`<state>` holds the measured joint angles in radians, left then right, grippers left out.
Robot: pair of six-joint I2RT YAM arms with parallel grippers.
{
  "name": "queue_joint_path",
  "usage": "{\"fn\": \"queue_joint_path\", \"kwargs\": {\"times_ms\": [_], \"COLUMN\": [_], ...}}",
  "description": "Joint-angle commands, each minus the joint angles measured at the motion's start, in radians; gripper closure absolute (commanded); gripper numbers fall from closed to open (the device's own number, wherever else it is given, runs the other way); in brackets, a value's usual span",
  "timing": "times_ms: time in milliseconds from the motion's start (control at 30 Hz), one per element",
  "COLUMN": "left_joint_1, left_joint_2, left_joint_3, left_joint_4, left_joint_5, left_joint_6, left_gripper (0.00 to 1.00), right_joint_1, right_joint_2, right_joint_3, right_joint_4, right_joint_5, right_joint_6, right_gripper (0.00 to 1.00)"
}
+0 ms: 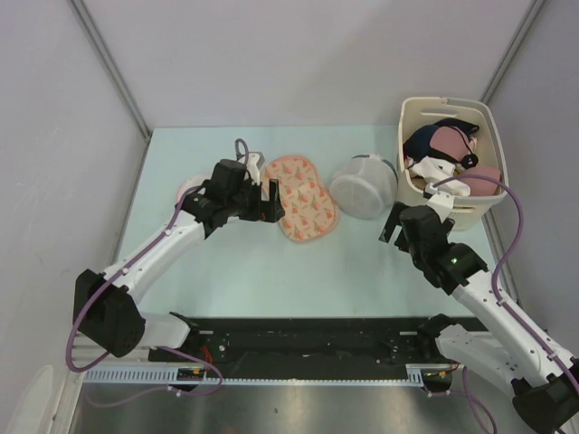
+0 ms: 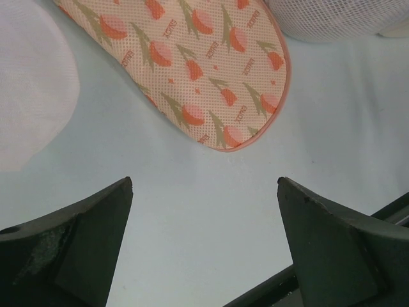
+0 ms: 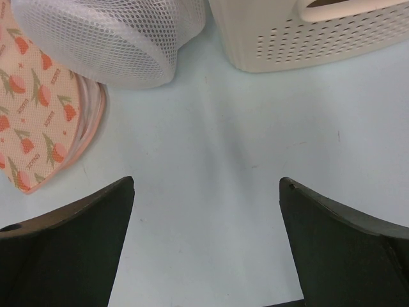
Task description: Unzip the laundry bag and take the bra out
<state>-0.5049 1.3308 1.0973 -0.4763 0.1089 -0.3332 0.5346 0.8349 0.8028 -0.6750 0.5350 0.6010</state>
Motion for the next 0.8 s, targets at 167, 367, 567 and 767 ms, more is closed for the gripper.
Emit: {"fn": "queue_joint_path", "kwargs": {"times_ms": [167, 367, 567, 767], "left_joint_1": [-0.004, -0.004, -0.024, -0.156], "left_joint_2": [0.002, 0.013, 0.057, 0.329], "left_joint_3": [0.003, 0.019, 0.061, 0.291], "left_joint_4": [0.051, 0.053, 0.057, 0.058], "left_joint_5": [0.057, 0.066, 0.057, 0.081], "left_joint_6": [-0.009, -0.006, -0.006, -0.085], "left_gripper": [0.00, 0.00, 0.00, 0.00], "right_joint_1": [0.007, 0.008, 0.010, 0.010], "right_joint_2": [-0.014, -0.030, -0.039, -0.045], "right_joint_3": [-0.005, -0.005, -0.005, -0.001], "right_joint_4": [0.025, 0.015, 0.011, 0.000], "right_joint_5": [-0.004, -0.006, -0.007, 0.016], "right_joint_6": [-0.009, -0.004, 0.000, 0.005], "right_gripper": [0.00, 0.00, 0.00, 0.00]}}
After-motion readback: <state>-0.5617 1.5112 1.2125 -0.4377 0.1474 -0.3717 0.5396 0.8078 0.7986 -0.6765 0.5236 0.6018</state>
